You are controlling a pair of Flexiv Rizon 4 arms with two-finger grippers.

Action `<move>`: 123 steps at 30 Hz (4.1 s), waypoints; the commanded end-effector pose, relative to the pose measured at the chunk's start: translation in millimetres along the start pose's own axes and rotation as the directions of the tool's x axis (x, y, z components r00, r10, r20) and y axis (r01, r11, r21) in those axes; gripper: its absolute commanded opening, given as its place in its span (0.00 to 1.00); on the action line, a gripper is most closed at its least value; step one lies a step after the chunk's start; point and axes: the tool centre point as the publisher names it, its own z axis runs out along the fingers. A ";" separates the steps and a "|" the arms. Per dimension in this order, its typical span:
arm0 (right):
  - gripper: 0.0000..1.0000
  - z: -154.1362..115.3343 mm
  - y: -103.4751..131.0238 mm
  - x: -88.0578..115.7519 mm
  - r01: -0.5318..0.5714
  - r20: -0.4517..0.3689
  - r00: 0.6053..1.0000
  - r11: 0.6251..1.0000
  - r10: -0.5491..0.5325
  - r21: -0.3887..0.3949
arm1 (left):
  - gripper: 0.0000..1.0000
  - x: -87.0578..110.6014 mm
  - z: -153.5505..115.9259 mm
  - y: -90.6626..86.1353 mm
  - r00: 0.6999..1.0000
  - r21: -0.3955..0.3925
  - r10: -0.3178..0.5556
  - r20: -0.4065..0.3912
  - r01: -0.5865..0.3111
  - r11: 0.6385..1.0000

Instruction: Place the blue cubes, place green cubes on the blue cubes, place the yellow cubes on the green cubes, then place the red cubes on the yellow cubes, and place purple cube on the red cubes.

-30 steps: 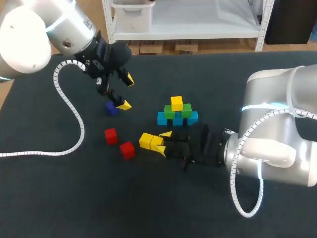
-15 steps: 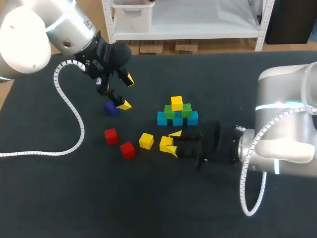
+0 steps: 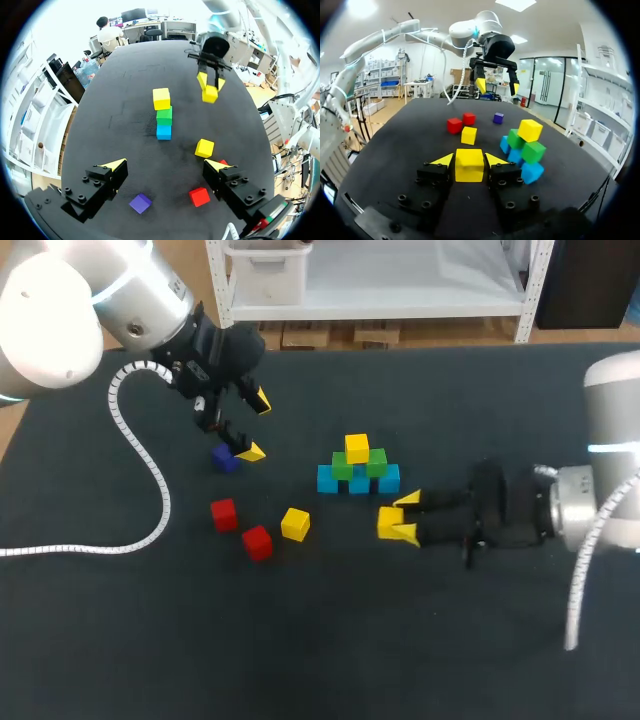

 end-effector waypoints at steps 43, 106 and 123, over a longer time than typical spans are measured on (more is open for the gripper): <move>0.00 -13.2 -98.7 -41.4 0.156 0.090 0.986 0.976 -0.143 -0.155 | 1.00 0.9 0.2 1.2 1.000 0.002 0.003 0.002 -0.003 1.000; 0.00 26.6 -117.2 -20.3 0.106 0.121 0.989 0.977 -0.085 -0.183 | 1.00 0.9 0.2 1.2 1.000 0.002 0.003 0.002 -0.003 1.000; 0.00 29.9 -116.4 -19.6 0.103 0.120 0.989 0.977 -0.081 -0.188 | 1.00 0.9 0.2 1.2 1.000 0.002 0.003 0.002 -0.003 1.000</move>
